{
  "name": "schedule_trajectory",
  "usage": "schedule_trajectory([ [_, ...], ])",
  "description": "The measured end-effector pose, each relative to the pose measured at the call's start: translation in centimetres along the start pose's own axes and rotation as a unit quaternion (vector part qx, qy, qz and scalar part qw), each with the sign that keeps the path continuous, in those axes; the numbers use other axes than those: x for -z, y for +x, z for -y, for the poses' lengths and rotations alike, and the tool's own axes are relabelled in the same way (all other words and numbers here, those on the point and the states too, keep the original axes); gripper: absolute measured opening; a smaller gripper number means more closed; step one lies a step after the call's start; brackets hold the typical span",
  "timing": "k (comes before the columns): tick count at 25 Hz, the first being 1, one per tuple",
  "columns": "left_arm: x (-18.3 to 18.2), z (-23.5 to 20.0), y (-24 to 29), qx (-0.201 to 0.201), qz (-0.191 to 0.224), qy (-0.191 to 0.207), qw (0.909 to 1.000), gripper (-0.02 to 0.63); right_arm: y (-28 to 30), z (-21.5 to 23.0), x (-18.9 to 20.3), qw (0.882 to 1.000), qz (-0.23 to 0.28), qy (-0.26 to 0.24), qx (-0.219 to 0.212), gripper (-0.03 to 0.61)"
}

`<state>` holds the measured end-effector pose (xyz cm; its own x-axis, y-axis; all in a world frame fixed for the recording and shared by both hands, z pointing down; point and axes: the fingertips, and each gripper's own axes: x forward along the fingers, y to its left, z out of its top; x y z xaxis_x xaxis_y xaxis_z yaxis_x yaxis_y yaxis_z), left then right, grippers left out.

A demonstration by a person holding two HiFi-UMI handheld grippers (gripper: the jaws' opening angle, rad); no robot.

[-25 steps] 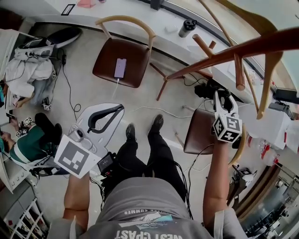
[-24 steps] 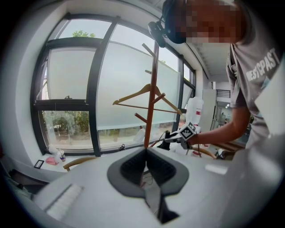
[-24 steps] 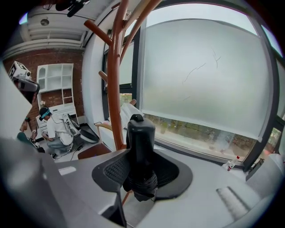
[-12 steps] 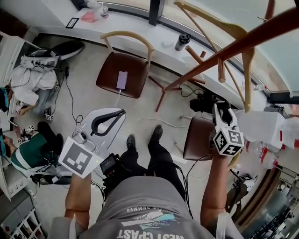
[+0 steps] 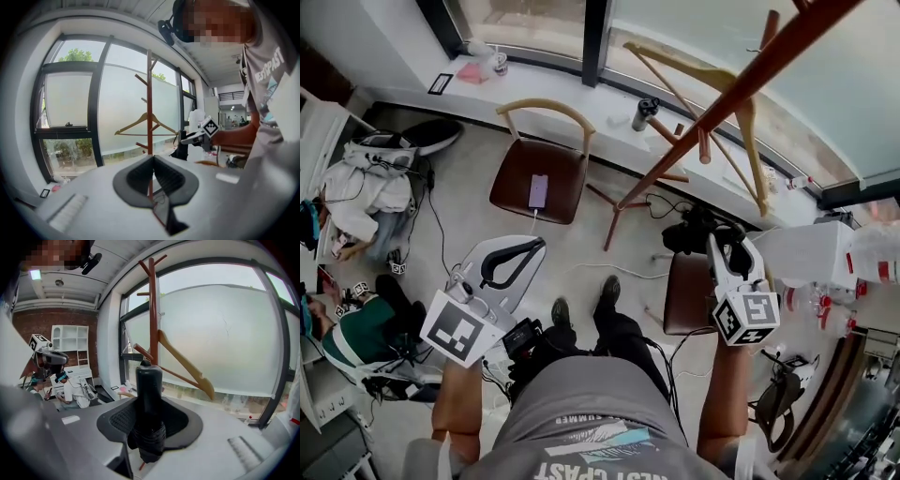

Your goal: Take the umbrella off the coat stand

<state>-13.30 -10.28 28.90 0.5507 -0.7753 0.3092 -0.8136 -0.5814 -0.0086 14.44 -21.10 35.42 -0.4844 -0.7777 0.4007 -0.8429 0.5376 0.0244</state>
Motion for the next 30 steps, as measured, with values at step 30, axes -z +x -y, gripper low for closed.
schedule_trajectory([
  [30,-3.3,4.0,-5.1,0.042,0.044,0.035,0.9975,0.002,-12.3,-9.5,-7.8,0.997,0.047,-0.051,-0.019,0.153],
])
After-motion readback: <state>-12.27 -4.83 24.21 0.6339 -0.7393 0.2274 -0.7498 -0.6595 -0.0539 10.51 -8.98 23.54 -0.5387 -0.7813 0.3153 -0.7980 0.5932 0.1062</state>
